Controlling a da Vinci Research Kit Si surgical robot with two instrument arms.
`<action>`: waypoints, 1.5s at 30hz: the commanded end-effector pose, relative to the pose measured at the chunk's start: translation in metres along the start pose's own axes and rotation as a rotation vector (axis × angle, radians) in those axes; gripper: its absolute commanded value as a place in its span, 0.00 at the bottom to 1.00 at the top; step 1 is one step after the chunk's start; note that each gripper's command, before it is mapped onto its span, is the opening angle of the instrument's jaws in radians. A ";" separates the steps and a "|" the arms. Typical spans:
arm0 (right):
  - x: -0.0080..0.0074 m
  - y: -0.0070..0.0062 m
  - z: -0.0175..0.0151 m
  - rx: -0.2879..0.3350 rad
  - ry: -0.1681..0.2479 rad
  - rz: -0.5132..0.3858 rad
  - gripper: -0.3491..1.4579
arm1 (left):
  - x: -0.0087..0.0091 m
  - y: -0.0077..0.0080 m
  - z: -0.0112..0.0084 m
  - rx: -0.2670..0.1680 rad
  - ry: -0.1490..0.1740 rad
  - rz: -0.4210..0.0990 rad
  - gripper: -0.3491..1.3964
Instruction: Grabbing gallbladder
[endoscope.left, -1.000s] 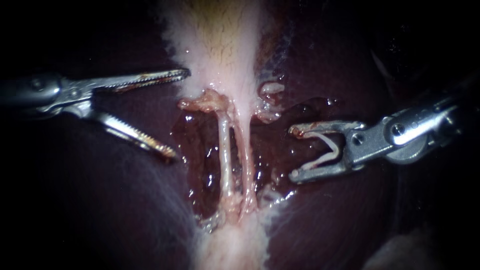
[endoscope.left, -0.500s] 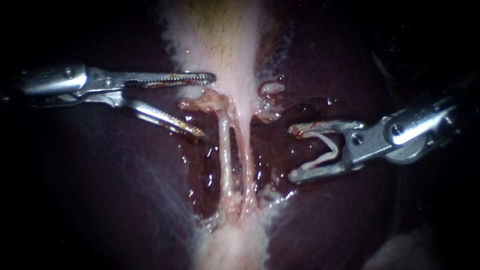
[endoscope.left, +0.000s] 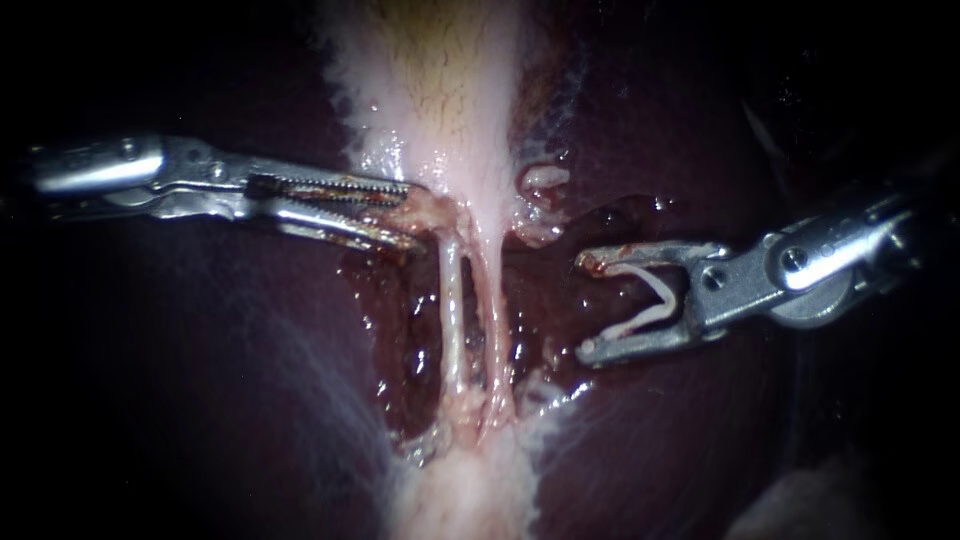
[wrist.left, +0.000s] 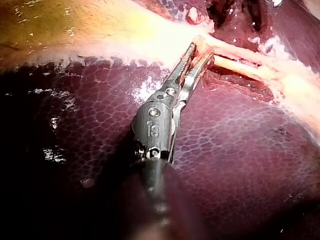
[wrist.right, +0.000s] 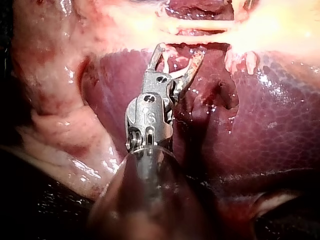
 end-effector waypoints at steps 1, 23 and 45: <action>0.0000 0.0000 0.0000 0.000 0.000 0.000 0.47 | 0.0000 -0.0001 -0.0001 0.002 0.000 -0.001 0.18; 0.0000 0.0000 -0.0001 0.000 0.000 0.000 0.47 | 0.0058 0.0030 -0.0051 0.018 -0.052 -0.108 0.00; -0.0001 0.0001 0.0000 0.000 0.000 0.000 0.47 | 0.0092 0.0033 -0.0094 0.052 -0.011 -0.138 0.00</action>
